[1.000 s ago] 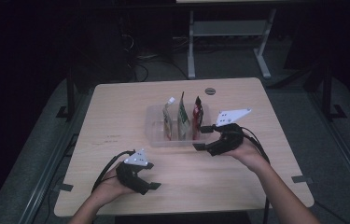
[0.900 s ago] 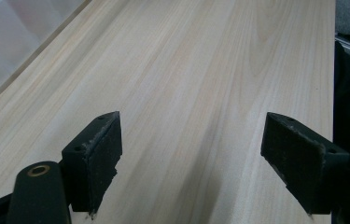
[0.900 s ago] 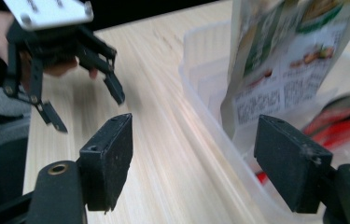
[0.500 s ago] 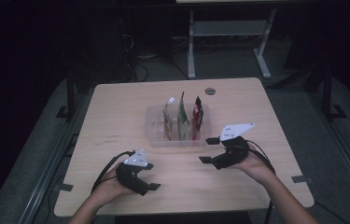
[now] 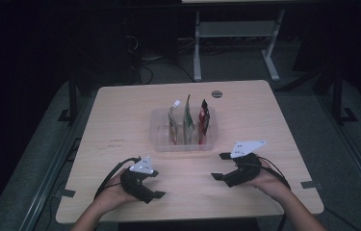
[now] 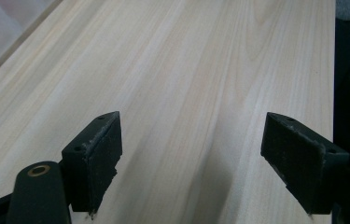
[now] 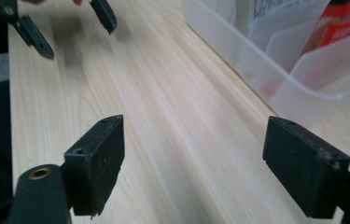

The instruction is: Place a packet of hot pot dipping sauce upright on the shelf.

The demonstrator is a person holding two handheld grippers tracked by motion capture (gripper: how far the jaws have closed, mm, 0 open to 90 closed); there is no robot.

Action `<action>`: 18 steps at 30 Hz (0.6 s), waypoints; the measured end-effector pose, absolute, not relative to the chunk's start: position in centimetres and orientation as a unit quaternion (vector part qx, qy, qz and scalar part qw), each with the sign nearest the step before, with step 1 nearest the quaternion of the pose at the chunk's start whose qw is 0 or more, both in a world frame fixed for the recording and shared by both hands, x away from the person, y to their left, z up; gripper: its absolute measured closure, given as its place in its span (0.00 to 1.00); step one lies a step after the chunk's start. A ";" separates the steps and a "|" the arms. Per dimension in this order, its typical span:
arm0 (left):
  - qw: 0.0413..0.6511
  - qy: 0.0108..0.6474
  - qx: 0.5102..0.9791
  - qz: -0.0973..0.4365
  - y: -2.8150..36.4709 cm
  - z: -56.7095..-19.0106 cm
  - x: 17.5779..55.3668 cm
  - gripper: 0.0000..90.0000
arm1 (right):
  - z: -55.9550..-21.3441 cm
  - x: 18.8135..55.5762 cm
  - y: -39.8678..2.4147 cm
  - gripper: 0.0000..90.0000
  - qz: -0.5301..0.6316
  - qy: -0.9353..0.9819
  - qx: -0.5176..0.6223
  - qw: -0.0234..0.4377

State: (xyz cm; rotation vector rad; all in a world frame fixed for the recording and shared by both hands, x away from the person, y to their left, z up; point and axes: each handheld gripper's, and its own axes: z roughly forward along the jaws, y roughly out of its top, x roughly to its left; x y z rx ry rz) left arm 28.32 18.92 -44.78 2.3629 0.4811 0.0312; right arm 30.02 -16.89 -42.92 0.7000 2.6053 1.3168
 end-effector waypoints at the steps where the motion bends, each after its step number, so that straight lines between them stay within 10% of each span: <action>1: 0.357 0.186 0.915 0.012 18.9 -44.8 28.3 0.22 | -43.1 29.9 -16.9 0.22 0.434 0.867 0.235 0.069; 18: 0.359 0.177 0.917 0.005 18.6 -44.7 28.1 0.22 | -44.1 29.6 -16.2 0.18 0.413 0.880 0.225 0.070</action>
